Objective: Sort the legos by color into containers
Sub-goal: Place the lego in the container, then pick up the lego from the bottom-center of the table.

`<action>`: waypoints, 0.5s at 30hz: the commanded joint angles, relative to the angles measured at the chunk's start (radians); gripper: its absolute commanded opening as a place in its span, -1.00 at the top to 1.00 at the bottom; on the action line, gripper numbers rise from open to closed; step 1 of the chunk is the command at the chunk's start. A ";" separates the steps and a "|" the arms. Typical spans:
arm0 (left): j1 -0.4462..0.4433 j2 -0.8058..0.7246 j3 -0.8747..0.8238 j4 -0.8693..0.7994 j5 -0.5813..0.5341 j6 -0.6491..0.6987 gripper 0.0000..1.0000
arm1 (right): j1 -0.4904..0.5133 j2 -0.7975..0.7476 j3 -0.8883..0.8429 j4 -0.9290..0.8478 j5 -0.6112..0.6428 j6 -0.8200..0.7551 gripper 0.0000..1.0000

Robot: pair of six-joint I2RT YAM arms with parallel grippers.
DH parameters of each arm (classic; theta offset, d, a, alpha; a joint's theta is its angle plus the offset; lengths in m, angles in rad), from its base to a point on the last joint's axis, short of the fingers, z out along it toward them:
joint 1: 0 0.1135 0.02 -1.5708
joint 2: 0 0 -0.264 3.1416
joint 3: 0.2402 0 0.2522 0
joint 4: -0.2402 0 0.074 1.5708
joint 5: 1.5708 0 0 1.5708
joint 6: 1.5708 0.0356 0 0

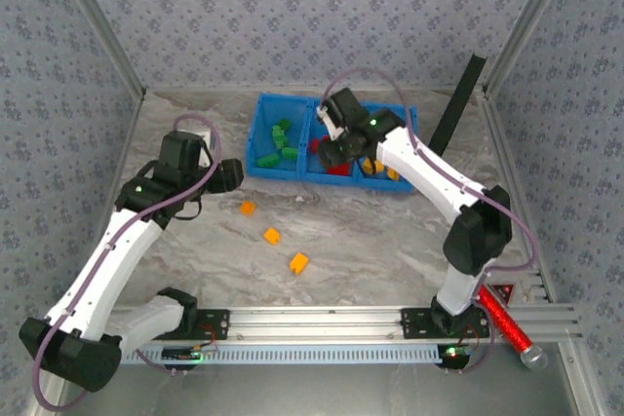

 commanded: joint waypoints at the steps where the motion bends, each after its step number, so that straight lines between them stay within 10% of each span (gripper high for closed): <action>1: 0.009 -0.034 -0.014 0.007 0.016 -0.014 -0.56 | 0.081 -0.063 -0.127 0.004 0.000 0.140 -0.12; 15: 0.008 -0.112 -0.058 -0.018 0.064 -0.016 -0.56 | 0.450 -0.066 -0.393 0.174 -0.078 0.276 -0.63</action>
